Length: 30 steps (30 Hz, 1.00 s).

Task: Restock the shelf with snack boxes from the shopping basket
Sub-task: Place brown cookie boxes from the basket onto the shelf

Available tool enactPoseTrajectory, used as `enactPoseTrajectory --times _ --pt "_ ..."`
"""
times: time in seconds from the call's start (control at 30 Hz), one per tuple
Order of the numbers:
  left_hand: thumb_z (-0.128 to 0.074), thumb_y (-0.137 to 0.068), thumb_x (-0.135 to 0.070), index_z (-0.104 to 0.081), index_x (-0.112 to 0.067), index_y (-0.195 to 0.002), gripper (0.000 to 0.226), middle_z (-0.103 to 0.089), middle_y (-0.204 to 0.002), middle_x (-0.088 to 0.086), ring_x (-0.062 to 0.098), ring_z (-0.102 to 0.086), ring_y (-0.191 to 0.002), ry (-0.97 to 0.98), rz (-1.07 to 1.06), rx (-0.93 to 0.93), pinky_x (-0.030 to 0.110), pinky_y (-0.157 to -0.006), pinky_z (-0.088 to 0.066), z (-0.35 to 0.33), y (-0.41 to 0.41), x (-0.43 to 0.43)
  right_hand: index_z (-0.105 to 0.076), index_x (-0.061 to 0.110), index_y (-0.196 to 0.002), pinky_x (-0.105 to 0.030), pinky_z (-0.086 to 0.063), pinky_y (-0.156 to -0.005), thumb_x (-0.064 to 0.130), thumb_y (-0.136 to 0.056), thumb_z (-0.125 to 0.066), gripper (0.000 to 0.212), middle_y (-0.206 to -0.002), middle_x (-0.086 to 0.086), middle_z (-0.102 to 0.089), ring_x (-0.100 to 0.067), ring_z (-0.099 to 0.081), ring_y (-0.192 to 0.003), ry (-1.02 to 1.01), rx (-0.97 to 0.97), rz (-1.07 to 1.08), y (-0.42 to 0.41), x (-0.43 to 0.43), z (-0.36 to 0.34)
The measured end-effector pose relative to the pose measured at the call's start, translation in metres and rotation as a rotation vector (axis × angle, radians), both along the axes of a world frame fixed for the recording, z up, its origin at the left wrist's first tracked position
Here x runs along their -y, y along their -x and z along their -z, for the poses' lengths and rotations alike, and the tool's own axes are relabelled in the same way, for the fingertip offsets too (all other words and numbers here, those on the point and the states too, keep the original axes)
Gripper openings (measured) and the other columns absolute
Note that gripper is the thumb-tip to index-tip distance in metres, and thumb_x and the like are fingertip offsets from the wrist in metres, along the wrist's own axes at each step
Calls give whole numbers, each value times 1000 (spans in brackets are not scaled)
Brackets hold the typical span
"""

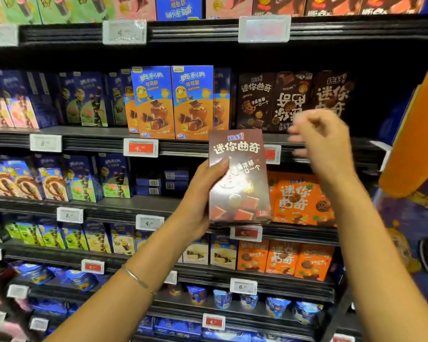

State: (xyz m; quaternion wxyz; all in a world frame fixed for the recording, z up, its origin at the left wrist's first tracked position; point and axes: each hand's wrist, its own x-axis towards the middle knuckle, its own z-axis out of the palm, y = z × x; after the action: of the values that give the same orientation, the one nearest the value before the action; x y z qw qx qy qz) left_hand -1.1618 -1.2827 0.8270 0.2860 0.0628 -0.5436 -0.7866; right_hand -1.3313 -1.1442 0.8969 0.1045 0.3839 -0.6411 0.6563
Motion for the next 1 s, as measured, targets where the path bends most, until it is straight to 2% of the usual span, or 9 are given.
enactPoseTrajectory --times 0.07,0.13,0.33,0.4,0.47,0.53,0.73,0.9,1.0 --pt "-76 -83 -35 -60 -18 -135 58 -76 -120 10 25 -77 -101 59 -93 -16 38 -80 -63 -5 1 3 -64 33 -109 -25 -57 -69 57 -83 -69 36 -104 8 -70 -8 -70 -92 -98 64 -177 -35 0 22" --pt "-83 -75 -38 -51 -19 -145 79 -75 -126 11 27 -76 -107 127 -160 -47 38 -82 -63 -8 2 6 -62 32 -117 -17 -54 -63 48 -81 -78 43 -99 11 -71 -2 -71 -85 -151 127 -285 -54 3 38" --pt "-76 -74 -65 -50 -26 -145 85 -78 -121 0 22 -77 -107 169 -279 -43 34 -79 -63 -11 6 5 -62 19 -126 -13 -52 -57 24 -85 -80 45 -101 5 -72 0 -72 -80 -148 186 -302 -54 3 33" --pt "-67 -84 -72 -56 -23 -142 76 -79 -120 1 24 -78 -107 143 -301 13 40 -82 -63 -13 5 8 -63 21 -124 -11 -50 -54 24 -85 -80 43 -103 6 -71 1 -72 -79 -109 173 -278 -45 -1 21" --pt "-67 -98 -54 -65 -23 -131 45 -80 -116 3 25 -78 -104 144 -334 50 41 -80 -62 -10 2 16 -63 22 -122 -11 -51 -54 23 -86 -79 39 -101 8 -71 1 -72 -81 -38 139 -223 -31 -4 5" --pt "-68 -102 -41 -65 -21 -127 32 -80 -113 4 26 -79 -100 140 -378 79 36 -73 -63 -5 -3 23 -61 19 -123 -12 -52 -59 23 -87 -79 40 -102 7 -71 0 -72 -83 8 66 -111 -13 0 -11" --pt "-69 -101 -40 -55 -11 -134 46 -75 -121 12 25 -79 -96 94 -392 112 33 -69 -63 -6 -10 25 -53 12 -130 -37 -60 -83 31 -85 -80 56 -113 -5 -69 -15 -70 -99 56 34 127 45 37 -36" --pt "-70 -100 -42 -57 -13 -132 44 -77 -118 11 25 -80 -96 92 -387 109 34 -71 -63 -5 -12 26 -51 12 -120 -38 -60 -84 28 -80 -83 53 -107 2 -66 -13 -68 -96 -8 1 186 64 66 -42" --pt "-70 -100 -41 -58 -14 -129 42 -79 -114 9 24 -80 -93 86 -382 104 31 -67 -63 -7 -14 25 -49 8 -120 -38 -57 -85 29 -83 -80 53 -113 -4 -63 -17 -63 -101 -57 -60 233 70 82 -37"
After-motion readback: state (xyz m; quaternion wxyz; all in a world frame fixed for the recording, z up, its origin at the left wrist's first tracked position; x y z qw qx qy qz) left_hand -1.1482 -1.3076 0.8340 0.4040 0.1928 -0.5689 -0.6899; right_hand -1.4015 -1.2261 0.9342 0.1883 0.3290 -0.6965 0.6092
